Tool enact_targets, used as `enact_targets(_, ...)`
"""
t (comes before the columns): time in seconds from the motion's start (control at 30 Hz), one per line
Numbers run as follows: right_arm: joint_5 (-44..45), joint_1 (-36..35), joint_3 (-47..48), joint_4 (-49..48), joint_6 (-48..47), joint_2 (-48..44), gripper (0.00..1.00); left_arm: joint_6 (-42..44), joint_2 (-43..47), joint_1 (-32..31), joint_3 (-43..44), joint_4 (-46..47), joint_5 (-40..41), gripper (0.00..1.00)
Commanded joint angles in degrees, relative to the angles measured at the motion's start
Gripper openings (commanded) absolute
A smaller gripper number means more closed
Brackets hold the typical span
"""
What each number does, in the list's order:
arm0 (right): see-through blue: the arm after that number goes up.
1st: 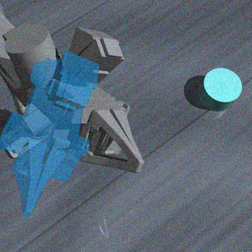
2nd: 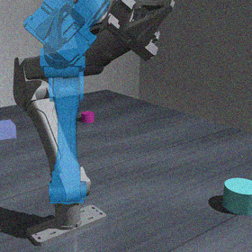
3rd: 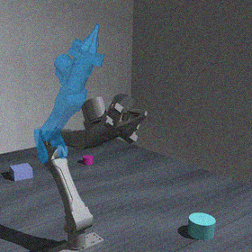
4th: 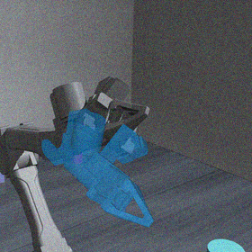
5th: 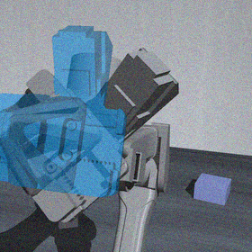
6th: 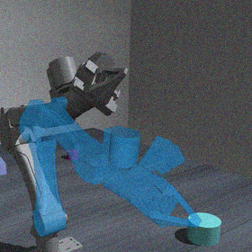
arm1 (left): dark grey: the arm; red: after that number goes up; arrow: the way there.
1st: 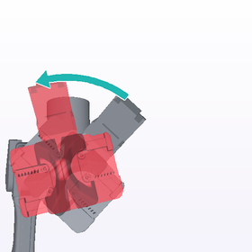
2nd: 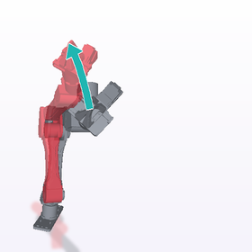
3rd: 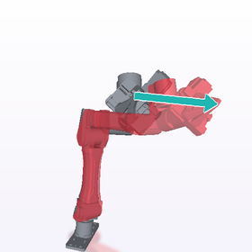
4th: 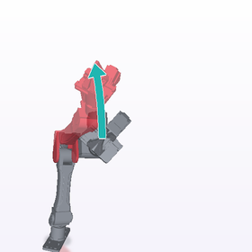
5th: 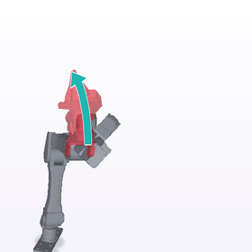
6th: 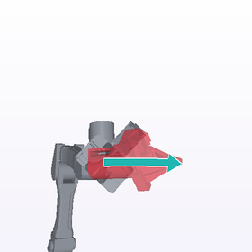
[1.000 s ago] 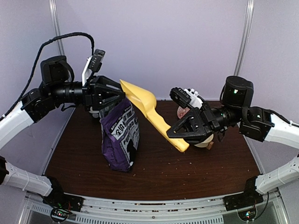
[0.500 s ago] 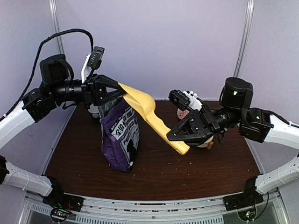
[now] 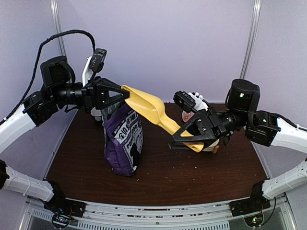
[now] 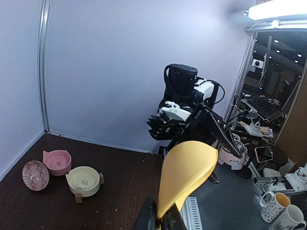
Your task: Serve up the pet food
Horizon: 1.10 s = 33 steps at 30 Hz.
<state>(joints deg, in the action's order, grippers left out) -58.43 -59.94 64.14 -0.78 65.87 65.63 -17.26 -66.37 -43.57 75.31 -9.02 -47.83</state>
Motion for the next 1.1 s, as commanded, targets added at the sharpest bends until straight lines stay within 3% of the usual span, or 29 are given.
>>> enact_targets(0.0,5.5,2.0,0.1,2.3,-3.7,-0.9,0.71,0.0,0.8,-0.2,-1.8,0.8,3.0,0.00)
enact_targets(0.1,10.6,4.6,0.0,7.4,-8.8,-3.4,0.87,-1.7,2.2,-0.2,-2.5,-1.1,8.4,0.00)
enact_targets(0.33,31.6,5.9,-5.4,8.5,-21.5,-11.9,1.00,-16.3,5.6,-0.2,-6.8,2.3,18.3,0.00)
enact_targets(0.53,38.2,5.4,-15.1,-5.9,-22.7,-14.4,1.00,-27.5,8.9,-0.2,-10.6,5.1,23.1,0.00)
enact_targets(0.7,45.6,2.3,-16.5,-13.5,-25.0,-12.6,1.00,-34.9,10.1,-0.2,-13.6,7.0,24.9,0.00)
enact_targets(0.83,46.3,1.2,-15.4,-18.3,-25.0,-9.3,0.99,-36.3,10.1,-0.2,-14.2,6.0,25.5,0.00)
enact_targets(1.07,43.0,0.2,-12.9,-21.4,-24.2,-4.4,0.83,-37.2,10.3,-0.1,-14.4,4.7,26.9,0.00)
